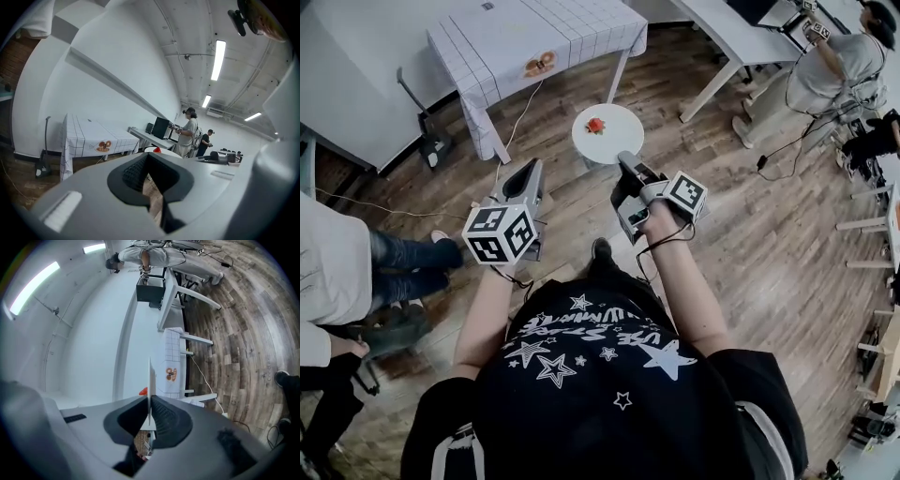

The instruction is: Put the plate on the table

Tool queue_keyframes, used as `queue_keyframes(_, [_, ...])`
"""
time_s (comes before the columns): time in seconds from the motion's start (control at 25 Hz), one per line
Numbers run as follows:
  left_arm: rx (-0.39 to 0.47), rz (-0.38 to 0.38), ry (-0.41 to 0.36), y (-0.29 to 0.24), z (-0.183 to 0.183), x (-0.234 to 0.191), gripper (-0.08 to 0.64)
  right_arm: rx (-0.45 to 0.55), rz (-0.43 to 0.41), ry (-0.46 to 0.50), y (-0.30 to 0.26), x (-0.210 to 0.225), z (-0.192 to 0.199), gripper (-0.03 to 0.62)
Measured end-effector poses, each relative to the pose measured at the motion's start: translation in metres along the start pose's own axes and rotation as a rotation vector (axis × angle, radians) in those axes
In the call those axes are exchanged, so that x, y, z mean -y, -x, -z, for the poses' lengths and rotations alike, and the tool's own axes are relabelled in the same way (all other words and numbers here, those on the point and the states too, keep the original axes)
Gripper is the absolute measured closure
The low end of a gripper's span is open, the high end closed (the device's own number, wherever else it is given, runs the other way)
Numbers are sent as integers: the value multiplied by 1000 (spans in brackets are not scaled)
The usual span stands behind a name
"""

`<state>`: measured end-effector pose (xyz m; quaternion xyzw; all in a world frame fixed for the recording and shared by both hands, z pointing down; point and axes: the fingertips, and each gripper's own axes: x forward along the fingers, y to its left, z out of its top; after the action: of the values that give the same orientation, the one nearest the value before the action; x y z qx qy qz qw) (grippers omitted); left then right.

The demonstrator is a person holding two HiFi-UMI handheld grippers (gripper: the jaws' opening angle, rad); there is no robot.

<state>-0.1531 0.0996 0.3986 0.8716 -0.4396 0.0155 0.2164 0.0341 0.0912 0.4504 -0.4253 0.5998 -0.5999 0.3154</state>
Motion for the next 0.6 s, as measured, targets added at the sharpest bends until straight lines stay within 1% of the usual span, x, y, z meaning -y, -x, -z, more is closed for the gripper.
queue_keyframes(0.08, [-13,-20,-13,-22,-11,3,552,-17,-2,-11,-14,-4,-24,566])
queue_keyframes(0.16, [-6,-34,-14,-39,-18,5,552,-29,-26,-12,-26,-9,-43,566])
queue_keyframes(0.32, [29,-46,-46,-56,-9,9,552,-57,-64,44,-36,0,-59,566])
queue_keyframes(0.4, [38,-49,-62,-68,-4,13,552,-73,-65,63,-39,2,-66,566])
queue_keyframes(0.52, [29,-72,-65,-100,-11,28,552,-92,-72,50,-48,-4,-96,566])
queue_keyframes(0.6, [25,-93,-62,-118,-16,37,552,-98,-94,27,-55,-7,-114,566])
